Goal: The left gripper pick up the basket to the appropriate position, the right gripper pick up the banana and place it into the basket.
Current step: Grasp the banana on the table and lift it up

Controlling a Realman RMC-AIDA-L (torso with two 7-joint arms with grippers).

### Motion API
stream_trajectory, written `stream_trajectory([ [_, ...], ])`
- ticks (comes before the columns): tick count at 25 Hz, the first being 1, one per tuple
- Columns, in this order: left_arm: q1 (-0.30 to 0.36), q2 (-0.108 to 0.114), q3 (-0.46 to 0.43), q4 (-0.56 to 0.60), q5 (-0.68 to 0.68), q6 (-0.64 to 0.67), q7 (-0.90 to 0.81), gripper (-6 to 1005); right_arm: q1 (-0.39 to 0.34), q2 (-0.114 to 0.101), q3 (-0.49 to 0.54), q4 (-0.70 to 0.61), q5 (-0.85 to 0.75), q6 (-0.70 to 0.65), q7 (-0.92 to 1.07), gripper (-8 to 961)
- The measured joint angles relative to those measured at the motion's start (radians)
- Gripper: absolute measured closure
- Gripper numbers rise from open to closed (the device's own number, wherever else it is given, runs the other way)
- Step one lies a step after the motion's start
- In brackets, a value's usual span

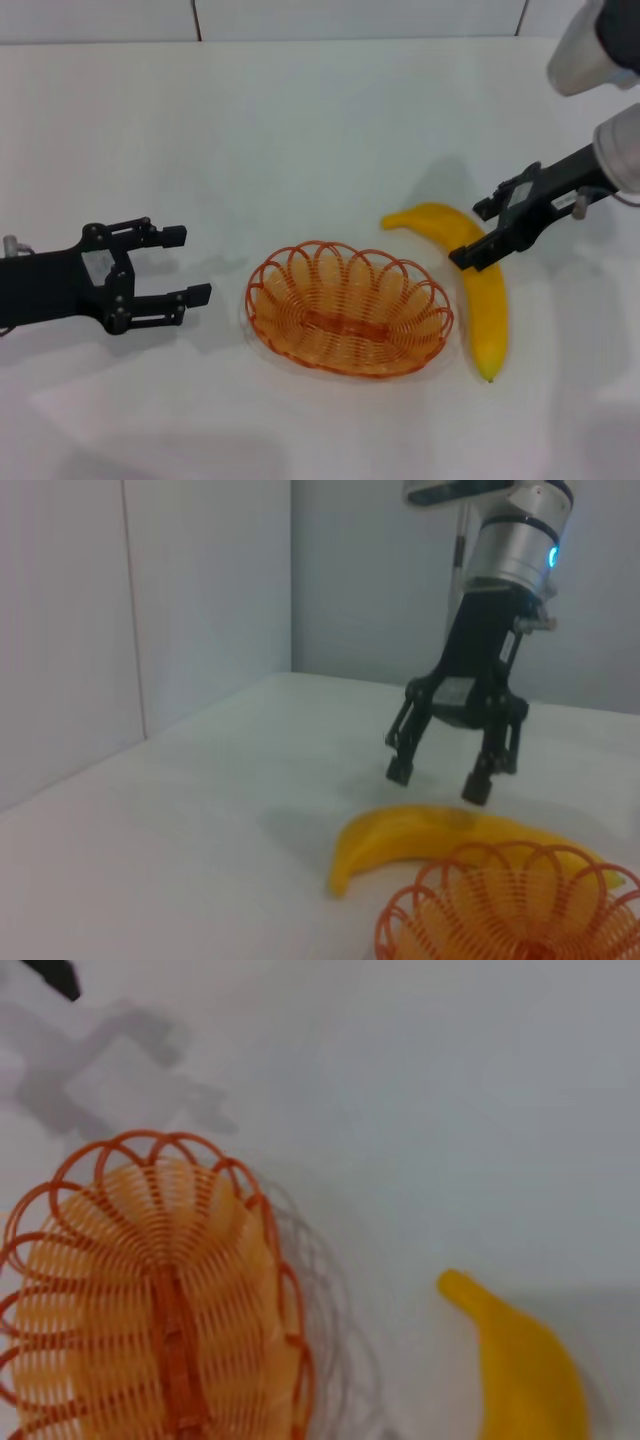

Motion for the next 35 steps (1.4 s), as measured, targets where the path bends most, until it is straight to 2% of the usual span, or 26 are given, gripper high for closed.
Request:
stream_trajectory([
  [7,-0.007,-0.003,0.0,0.0,0.0,0.0,0.0,198,0.031,0.002,-0.044,0.099,0.001,0.055,0.005,74],
  [22,0.002,-0.002,0.0,0.0,0.0,0.0,0.003,197,0.025,-0.004,-0.037,0.092,0.001,0.058,0.008,82],
  [35,-0.001,-0.001,0.0,0.0,0.0,0.0,0.0,197,0.031,0.001,-0.047,0.137,-0.005,0.084,0.01,89],
])
